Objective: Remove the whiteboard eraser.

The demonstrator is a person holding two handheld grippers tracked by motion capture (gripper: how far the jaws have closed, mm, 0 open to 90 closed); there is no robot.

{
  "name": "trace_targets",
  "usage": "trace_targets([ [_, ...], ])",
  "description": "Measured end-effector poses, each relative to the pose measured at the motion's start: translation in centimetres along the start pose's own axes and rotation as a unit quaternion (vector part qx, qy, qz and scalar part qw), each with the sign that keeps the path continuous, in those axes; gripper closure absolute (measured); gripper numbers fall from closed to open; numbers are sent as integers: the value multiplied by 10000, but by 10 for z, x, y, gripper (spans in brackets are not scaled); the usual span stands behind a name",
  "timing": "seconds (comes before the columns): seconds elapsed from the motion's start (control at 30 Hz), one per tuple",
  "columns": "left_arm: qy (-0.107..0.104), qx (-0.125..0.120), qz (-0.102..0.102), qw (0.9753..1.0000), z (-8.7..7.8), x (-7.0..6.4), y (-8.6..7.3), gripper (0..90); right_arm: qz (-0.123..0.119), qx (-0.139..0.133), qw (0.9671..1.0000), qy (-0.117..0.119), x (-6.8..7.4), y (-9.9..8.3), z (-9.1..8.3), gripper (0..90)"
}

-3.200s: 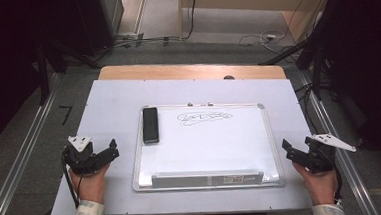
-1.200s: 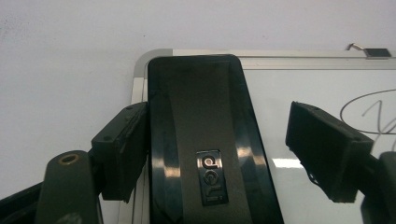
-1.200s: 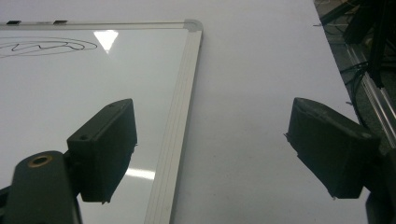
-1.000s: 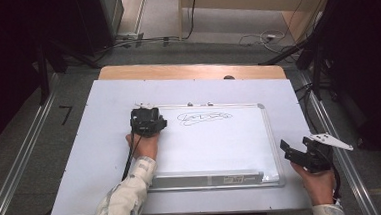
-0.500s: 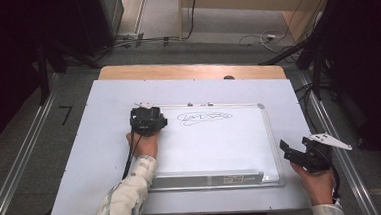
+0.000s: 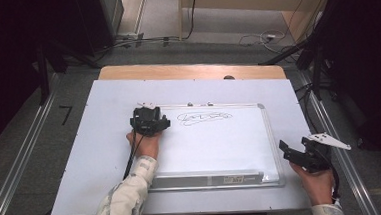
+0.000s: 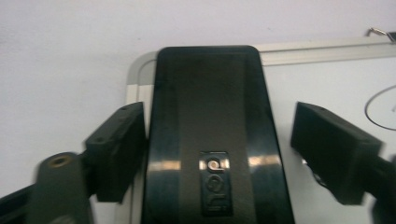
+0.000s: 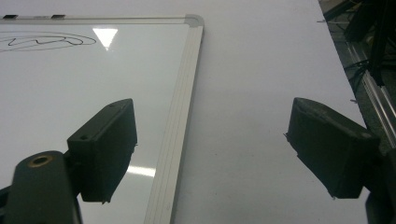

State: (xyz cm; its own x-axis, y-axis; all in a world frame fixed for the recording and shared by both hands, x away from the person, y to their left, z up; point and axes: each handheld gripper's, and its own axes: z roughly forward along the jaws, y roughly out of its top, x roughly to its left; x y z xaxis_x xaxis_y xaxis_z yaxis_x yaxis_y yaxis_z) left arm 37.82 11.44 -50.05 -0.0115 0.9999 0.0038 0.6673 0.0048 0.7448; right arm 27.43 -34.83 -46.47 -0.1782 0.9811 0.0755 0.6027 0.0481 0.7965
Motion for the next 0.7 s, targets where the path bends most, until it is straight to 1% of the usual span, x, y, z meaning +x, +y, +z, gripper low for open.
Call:
trace_targets([
  [0.03,9,-11,-13,10000,0,0,0,257,-6,3,10000,-4,0,0,0,146],
  [0.1,44,-57,-18,10000,0,1,0,343,-6,6,10000,-8,0,0,0,146],
  [0.17,42,-75,-17,10000,0,1,1,352,-13,13,10000,-11,0,0,1,146],
  [0.2,29,-71,-7,10000,0,1,1,370,5,29,10000,-8,0,0,1,146],
  [0.4,-69,-74,-1,9999,-1,2,2,399,-12,22,10000,-28,0,0,1,146],
  [0.53,-144,-49,-68,9999,0,4,2,395,4,11,10000,-25,0,0,0,146],
  [0.7,-148,-49,-123,9998,-1,5,2,394,2,8,10000,-21,0,0,0,147],
])
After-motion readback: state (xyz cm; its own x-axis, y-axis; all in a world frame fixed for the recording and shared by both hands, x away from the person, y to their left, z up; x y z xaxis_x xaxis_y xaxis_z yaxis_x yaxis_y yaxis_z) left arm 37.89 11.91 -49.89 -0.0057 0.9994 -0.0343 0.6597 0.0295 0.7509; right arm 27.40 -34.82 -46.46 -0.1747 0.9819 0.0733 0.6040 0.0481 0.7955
